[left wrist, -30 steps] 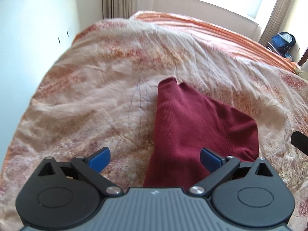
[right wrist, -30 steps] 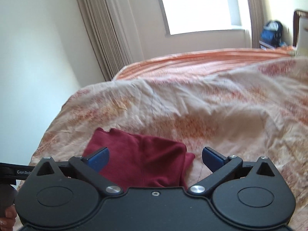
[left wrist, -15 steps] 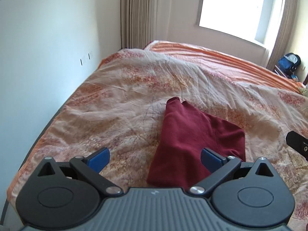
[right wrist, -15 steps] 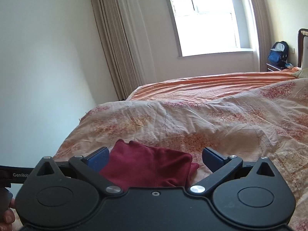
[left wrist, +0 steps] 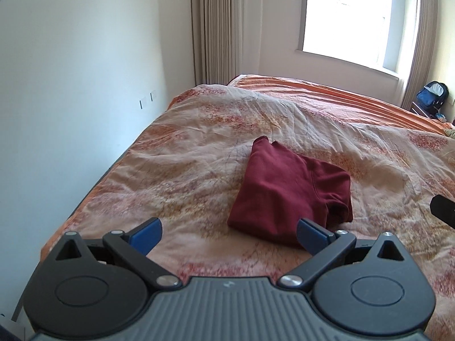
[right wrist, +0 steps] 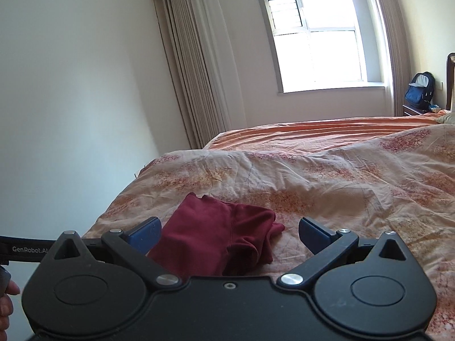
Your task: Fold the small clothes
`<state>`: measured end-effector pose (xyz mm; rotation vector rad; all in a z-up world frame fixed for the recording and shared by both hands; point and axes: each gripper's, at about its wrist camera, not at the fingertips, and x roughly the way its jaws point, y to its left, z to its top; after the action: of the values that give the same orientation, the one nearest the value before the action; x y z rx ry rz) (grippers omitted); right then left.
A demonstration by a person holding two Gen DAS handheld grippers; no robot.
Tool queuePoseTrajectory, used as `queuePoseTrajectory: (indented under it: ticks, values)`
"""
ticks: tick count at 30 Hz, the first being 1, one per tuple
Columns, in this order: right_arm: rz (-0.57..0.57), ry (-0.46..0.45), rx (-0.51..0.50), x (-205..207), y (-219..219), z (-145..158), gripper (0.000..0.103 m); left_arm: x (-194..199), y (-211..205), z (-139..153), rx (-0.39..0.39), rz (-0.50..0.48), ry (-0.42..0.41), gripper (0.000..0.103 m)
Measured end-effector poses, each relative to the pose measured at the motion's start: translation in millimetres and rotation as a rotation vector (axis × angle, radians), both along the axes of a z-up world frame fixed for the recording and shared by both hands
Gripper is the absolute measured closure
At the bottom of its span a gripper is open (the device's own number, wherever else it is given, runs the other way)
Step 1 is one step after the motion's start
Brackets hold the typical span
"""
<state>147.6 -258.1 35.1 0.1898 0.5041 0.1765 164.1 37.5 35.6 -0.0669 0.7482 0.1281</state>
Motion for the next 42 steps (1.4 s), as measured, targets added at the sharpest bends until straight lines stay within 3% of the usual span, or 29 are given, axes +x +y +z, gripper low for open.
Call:
queuePoseTrajectory:
  ticks: [10, 18, 29, 42]
  values:
    - [0.009, 0.021, -0.03, -50, -4, -2, 0.0, -47, 14, -7, 0.026, -0.02, -0.003, 0.0]
    - [-0.038, 0.036, -0.03, -89, 20, -14, 0.0, -76, 38, -22, 0.022, -0.032, -0.006, 0.0]
    - [-0.081, 0.072, -0.049, -95, 53, -20, 0.0, -84, 59, -38, 0.018, -0.088, 0.021, 0.0]
    - [-0.078, 0.103, -0.062, -98, 75, -22, 0.0, -84, 78, -40, 0.002, -0.088, 0.034, 0.0]
